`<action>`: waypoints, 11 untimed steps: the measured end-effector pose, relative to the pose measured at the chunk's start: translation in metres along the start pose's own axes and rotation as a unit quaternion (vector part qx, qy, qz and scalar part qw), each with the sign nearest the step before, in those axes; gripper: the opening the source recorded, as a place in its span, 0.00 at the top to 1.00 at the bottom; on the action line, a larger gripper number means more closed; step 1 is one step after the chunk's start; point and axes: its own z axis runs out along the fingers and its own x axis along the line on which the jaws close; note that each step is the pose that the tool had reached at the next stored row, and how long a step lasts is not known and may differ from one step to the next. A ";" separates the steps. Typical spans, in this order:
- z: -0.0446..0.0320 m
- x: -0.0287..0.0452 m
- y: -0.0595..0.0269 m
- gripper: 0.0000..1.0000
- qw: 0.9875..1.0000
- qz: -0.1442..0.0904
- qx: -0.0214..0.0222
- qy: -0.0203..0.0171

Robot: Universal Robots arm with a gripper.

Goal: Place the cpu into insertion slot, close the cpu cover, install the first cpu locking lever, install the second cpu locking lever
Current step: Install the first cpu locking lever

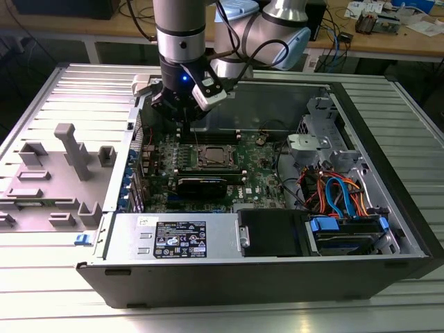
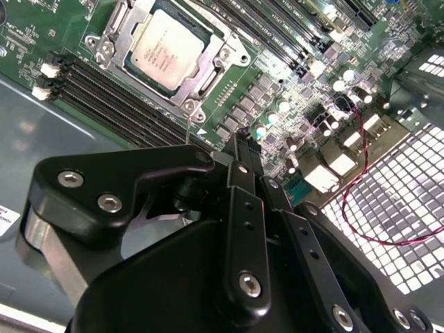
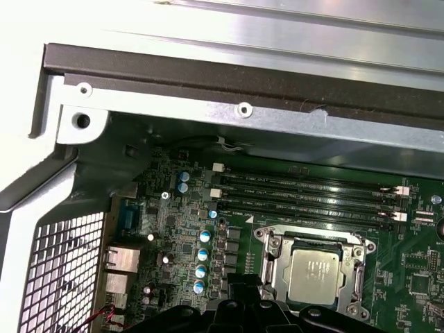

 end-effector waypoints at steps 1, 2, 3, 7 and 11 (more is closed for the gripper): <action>0.0007 0.0000 0.0000 0.89 1.000 0.000 0.000 -0.001; 0.0012 0.0000 0.0000 0.89 1.000 0.000 0.000 -0.001; 0.0017 0.0000 0.0000 0.89 1.000 0.000 0.000 -0.002; 0.0027 0.0000 0.0009 0.89 1.000 0.000 0.000 -0.002; 0.0030 -0.0001 0.0027 0.89 1.000 0.000 0.000 -0.002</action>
